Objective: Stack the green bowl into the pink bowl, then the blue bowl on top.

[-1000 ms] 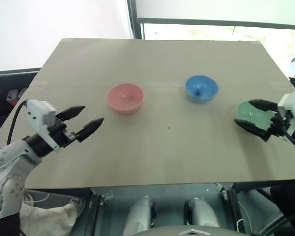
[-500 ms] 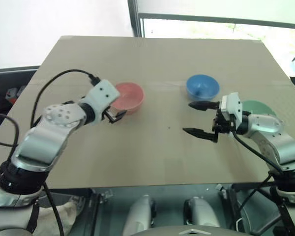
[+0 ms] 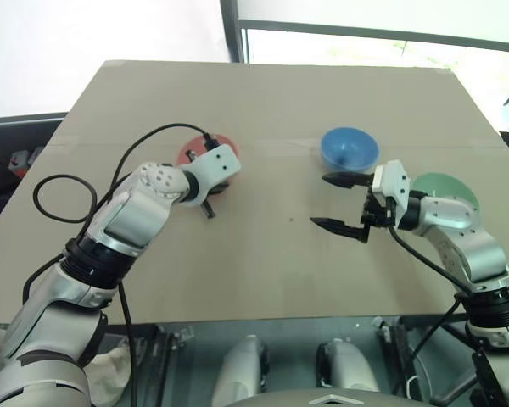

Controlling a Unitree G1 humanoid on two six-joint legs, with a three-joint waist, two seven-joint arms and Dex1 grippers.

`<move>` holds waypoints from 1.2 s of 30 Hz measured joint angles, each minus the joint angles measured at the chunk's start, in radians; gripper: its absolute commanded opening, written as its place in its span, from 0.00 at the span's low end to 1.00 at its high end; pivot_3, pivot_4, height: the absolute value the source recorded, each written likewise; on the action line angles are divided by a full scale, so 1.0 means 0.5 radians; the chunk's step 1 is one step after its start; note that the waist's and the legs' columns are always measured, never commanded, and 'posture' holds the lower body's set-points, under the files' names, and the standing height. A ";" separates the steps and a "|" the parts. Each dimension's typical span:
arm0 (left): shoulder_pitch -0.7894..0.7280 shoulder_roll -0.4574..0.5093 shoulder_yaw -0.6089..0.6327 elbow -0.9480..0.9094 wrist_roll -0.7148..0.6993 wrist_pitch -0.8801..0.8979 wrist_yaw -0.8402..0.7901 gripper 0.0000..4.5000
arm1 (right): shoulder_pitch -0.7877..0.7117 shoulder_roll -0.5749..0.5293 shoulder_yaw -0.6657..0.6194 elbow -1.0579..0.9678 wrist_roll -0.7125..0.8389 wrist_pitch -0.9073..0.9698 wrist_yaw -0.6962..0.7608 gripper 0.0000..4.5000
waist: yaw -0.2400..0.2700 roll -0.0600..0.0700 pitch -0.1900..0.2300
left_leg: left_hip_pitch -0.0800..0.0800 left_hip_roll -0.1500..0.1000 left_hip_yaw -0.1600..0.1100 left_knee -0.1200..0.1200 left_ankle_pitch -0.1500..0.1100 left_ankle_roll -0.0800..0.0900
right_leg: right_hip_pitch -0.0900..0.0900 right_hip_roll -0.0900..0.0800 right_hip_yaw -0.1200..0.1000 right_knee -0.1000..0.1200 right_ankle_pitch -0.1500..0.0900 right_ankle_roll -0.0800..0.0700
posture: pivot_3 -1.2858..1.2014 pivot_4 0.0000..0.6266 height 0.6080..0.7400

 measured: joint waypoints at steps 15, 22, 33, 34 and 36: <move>0.105 -0.045 0.030 -0.429 -0.238 -0.642 -0.725 0.01 | 0.703 -0.222 -0.500 -0.365 0.055 0.113 -0.280 1.00 | 0.010 0.000 0.003 | 0.004 0.002 -0.001 0.005 0.001 -0.001 | 0.005 -0.001 0.000 0.001 0.000 0.000 | 0.52 0.24 1.00; 0.106 -0.132 0.023 -0.318 -0.270 -0.848 -0.938 0.19 | 1.070 -0.279 -0.826 -0.612 0.132 0.168 -0.341 1.00 | 0.007 -0.001 0.003 | 0.005 0.003 -0.003 0.008 0.000 0.000 | 0.008 0.000 0.000 0.001 0.000 0.000 | 0.52 0.24 1.00; 0.135 -0.326 0.150 -0.158 -0.375 -0.913 -0.988 0.91 | 0.876 -0.289 -0.685 -0.553 -0.162 0.243 -0.682 1.00 | 0.003 -0.001 0.004 | 0.004 0.007 -0.004 0.013 -0.001 0.001 | 0.008 0.002 0.002 0.002 0.000 0.000 | 0.52 0.24 1.00; 0.174 -0.375 0.249 -0.156 -0.458 -0.924 -0.968 0.91 | 0.845 -0.314 -0.648 -0.531 -0.214 0.268 -0.713 1.00 | 0.001 0.000 0.004 | 0.003 0.008 -0.004 0.013 -0.001 0.002 | 0.007 0.001 0.002 0.002 0.000 0.000 | 0.52 0.24 1.00; 0.288 -0.459 0.496 -0.179 -0.690 -0.951 -0.916 0.91 | 0.752 -0.390 -0.554 -0.456 -0.383 0.349 -0.806 1.00 | -0.004 0.000 0.004 | 0.002 0.009 -0.004 0.013 -0.001 0.002 | 0.006 -0.001 0.001 0.002 0.000 0.000 | 0.52 0.24 1.00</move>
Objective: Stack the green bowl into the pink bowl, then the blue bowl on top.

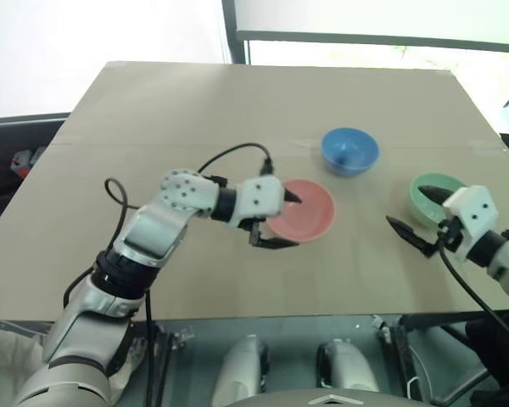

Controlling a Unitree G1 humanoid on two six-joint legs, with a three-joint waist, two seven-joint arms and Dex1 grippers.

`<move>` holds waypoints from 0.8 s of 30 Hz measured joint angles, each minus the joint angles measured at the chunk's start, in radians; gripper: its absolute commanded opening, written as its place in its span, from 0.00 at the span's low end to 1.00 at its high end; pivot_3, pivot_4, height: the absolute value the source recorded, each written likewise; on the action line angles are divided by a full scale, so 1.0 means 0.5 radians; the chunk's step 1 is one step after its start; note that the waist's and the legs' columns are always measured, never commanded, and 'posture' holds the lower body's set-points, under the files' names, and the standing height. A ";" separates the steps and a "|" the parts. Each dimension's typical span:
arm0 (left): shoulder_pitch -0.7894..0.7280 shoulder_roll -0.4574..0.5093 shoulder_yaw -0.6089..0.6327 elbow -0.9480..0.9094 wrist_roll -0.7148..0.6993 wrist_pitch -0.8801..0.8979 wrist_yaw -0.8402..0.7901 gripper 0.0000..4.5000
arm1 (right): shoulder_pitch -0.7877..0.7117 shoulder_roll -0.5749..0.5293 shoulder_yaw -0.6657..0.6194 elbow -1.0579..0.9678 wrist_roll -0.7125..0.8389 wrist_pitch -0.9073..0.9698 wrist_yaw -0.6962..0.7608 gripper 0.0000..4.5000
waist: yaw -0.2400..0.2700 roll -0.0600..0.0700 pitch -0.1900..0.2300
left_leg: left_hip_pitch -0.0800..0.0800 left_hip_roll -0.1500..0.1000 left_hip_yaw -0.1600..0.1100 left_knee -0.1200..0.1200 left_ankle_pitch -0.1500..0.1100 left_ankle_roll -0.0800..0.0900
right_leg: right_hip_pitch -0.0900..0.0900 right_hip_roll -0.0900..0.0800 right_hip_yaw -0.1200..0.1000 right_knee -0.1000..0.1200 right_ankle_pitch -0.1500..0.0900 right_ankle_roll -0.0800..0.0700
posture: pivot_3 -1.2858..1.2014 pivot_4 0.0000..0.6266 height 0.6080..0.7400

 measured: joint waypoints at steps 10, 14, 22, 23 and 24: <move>0.641 0.212 0.735 -0.241 -0.577 0.258 0.072 1.00 | -0.413 -0.074 0.294 0.501 -0.201 0.338 0.011 0.86 | 0.008 0.001 0.001 | 0.001 -0.001 -0.002 0.000 0.000 0.000 | 0.002 -0.002 -0.003 -0.002 0.000 0.000 | 0.52 0.24 1.00; 0.759 0.242 0.861 -0.375 -0.799 0.392 0.101 1.00 | -0.526 -0.078 0.332 0.653 -0.216 0.431 0.049 0.47 | 0.008 0.002 0.001 | 0.002 -0.002 -0.005 0.001 0.000 0.000 | 0.006 -0.003 -0.006 -0.002 0.000 0.000 | 0.52 0.24 1.00; 0.857 0.247 0.912 -0.431 -0.865 0.425 0.207 1.00 | -0.649 -0.082 0.396 0.779 -0.285 0.430 0.085 0.01 | 0.000 0.003 0.002 | 0.003 -0.001 -0.004 0.000 0.000 -0.001 | 0.007 -0.001 -0.006 -0.002 0.000 0.000 | 0.52 0.24 1.00; 0.862 0.247 0.913 -0.431 -0.865 0.425 0.208 1.00 | -0.649 -0.083 0.396 0.775 -0.284 0.423 0.089 0.01 | 0.000 0.003 0.002 | 0.003 -0.001 -0.004 0.000 0.000 -0.001 | 0.007 -0.001 -0.006 -0.002 0.000 0.000 | 0.52 0.24 1.00; 0.889 0.246 0.915 -0.431 -0.865 0.423 0.216 1.00 | -0.649 -0.091 0.389 0.726 -0.255 0.400 0.134 0.01 | 0.000 0.004 0.002 | 0.002 -0.001 -0.004 0.000 0.000 -0.001 | 0.006 -0.001 -0.006 -0.003 0.000 0.000 | 0.52 0.24 1.00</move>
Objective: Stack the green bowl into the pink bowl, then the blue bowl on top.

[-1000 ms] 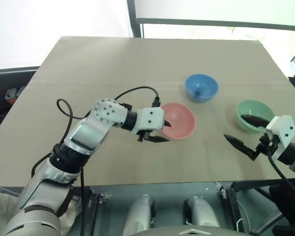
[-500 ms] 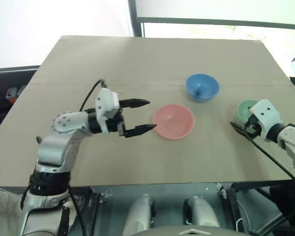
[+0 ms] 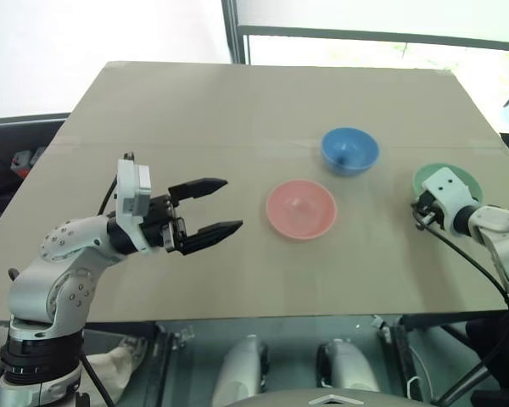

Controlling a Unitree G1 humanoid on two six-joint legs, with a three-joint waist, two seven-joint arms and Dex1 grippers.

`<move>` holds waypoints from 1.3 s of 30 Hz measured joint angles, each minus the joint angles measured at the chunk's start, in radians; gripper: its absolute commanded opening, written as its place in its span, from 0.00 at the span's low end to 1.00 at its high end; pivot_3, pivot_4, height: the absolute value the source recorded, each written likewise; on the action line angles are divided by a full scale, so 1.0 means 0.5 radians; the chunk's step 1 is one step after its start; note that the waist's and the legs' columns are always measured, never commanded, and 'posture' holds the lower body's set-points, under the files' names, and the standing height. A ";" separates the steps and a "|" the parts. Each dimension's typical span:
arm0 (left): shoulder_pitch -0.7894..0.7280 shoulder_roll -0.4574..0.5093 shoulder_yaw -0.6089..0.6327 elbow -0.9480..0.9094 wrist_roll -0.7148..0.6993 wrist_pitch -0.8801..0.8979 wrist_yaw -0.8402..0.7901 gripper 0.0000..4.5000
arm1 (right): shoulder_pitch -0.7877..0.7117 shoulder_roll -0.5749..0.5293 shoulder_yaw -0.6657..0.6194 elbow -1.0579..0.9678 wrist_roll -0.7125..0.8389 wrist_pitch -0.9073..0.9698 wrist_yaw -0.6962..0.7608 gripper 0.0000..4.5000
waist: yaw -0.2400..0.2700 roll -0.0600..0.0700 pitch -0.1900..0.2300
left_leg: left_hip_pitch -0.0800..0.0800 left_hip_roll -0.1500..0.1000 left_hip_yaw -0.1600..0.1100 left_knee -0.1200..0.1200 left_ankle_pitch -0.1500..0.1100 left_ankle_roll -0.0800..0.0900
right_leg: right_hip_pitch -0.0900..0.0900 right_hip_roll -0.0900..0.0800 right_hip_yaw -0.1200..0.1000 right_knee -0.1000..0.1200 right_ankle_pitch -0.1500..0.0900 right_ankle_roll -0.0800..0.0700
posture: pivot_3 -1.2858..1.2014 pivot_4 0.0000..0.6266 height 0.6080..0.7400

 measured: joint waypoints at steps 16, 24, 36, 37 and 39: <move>-0.026 -0.081 -0.053 0.191 0.146 -0.183 0.075 1.00 | -0.115 0.177 0.448 -0.905 0.481 -0.229 0.520 0.01 | -0.003 0.000 0.001 | 0.002 -0.001 -0.006 0.005 0.000 0.000 | 0.005 0.000 -0.004 0.001 0.000 -0.001 | 0.52 0.24 1.00; 0.080 -0.073 -0.026 0.163 0.142 -0.199 0.087 1.00 | -0.308 0.379 0.639 -0.438 0.283 -0.455 0.567 0.57 | 0.001 0.001 0.002 | -0.003 -0.001 -0.007 -0.001 0.000 0.000 | 0.001 0.000 -0.007 -0.001 0.000 0.000 | 0.52 0.24 1.00; 0.210 -0.077 0.047 0.034 0.101 -0.180 0.188 1.00 | -0.635 0.421 0.181 -0.256 0.473 -0.423 0.420 0.92 | -0.001 0.001 0.002 | 0.001 -0.001 -0.008 0.003 0.000 -0.001 | 0.003 0.000 -0.007 0.001 0.000 -0.001 | 0.52 0.24 1.00; 0.208 -0.078 0.047 0.025 0.098 -0.178 0.203 1.00 | -0.769 0.345 0.244 0.121 0.227 -0.714 0.374 0.92 | -0.001 0.001 0.002 | 0.001 -0.004 -0.007 0.002 0.000 -0.001 | 0.002 0.000 -0.007 0.000 0.000 -0.001 | 0.52 0.24 1.00; 0.205 -0.077 0.048 0.021 0.096 -0.177 0.208 1.00 | -0.810 0.320 0.294 0.407 0.063 -0.888 0.332 0.92 | -0.001 0.001 0.002 | 0.000 -0.004 -0.006 0.001 0.000 -0.001 | 0.002 -0.001 -0.006 0.000 0.000 -0.001 | 0.52 0.24 1.00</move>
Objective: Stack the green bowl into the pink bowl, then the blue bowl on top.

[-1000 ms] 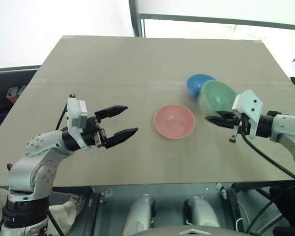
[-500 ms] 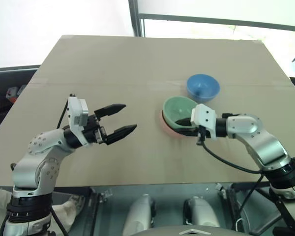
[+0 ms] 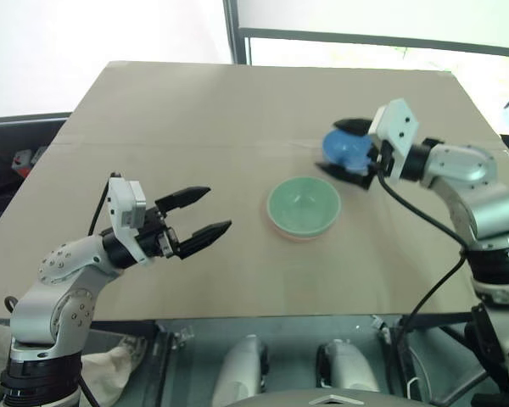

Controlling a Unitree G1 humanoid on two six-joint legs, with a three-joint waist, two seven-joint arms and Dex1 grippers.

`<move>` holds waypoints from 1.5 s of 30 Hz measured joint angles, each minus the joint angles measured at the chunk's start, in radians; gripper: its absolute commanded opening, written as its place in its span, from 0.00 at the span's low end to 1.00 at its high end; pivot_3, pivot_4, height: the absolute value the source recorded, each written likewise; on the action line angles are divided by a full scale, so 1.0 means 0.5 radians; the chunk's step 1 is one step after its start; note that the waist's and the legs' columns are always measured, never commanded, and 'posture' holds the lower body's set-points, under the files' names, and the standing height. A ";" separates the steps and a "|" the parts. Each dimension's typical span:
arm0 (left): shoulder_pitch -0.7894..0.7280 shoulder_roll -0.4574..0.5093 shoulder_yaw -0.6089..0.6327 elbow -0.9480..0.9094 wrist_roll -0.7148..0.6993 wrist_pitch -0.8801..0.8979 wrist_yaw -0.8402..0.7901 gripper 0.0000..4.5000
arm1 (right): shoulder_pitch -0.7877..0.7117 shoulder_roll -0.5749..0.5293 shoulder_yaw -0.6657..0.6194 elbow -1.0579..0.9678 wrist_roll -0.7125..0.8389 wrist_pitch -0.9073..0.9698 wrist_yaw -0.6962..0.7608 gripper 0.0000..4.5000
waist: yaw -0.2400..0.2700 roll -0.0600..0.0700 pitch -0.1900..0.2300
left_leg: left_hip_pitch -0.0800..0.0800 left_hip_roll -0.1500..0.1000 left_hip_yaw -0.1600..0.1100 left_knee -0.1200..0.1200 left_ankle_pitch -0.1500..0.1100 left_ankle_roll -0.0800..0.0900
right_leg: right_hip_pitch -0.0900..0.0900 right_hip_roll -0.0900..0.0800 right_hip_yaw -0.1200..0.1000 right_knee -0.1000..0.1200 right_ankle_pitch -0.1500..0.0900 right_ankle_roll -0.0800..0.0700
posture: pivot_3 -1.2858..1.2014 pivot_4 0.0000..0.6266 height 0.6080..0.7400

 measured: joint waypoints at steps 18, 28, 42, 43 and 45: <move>0.177 0.012 0.146 -0.171 -0.053 0.026 0.131 1.00 | -0.595 0.397 0.359 1.857 -0.703 -1.188 -0.245 0.06 | -0.100 0.007 0.005 | 0.001 0.003 0.003 -0.017 0.003 -0.006 | -0.002 0.000 0.001 -0.005 0.000 0.000 | 0.52 0.24 1.00; 0.152 -0.005 0.122 -0.178 -0.055 0.025 0.168 1.00 | -0.556 0.297 0.163 1.573 -0.497 -1.126 0.041 0.01 | -0.099 0.008 0.006 | 0.003 0.004 0.002 -0.018 0.005 -0.008 | -0.002 0.000 0.001 -0.002 0.000 0.000 | 0.52 0.24 1.00; -0.026 -0.013 0.053 0.061 -0.026 -0.017 0.087 1.00 | 0.535 -0.189 0.144 -1.180 0.590 0.670 0.467 0.24 | -0.038 0.006 0.004 | 0.005 0.002 -0.011 -0.011 0.005 -0.008 | 0.005 -0.003 -0.012 -0.001 0.000 -0.001 | 0.52 0.24 1.00; -0.062 -0.007 0.039 0.093 -0.017 -0.017 0.069 1.00 | 0.509 -0.113 0.216 -1.127 0.504 0.629 0.417 0.32 | -0.040 0.004 0.003 | 0.006 0.003 -0.011 -0.011 0.006 -0.009 | 0.004 -0.001 -0.012 0.001 0.000 -0.001 | 0.52 0.24 1.00; -0.110 0.009 0.018 0.110 -0.014 -0.016 0.040 1.00 | 0.469 -0.020 0.329 -1.048 0.391 0.579 0.360 0.44 | -0.042 0.005 0.004 | 0.004 0.002 -0.011 -0.012 0.006 -0.009 | 0.003 -0.001 -0.012 0.000 0.000 -0.001 | 0.52 0.24 1.00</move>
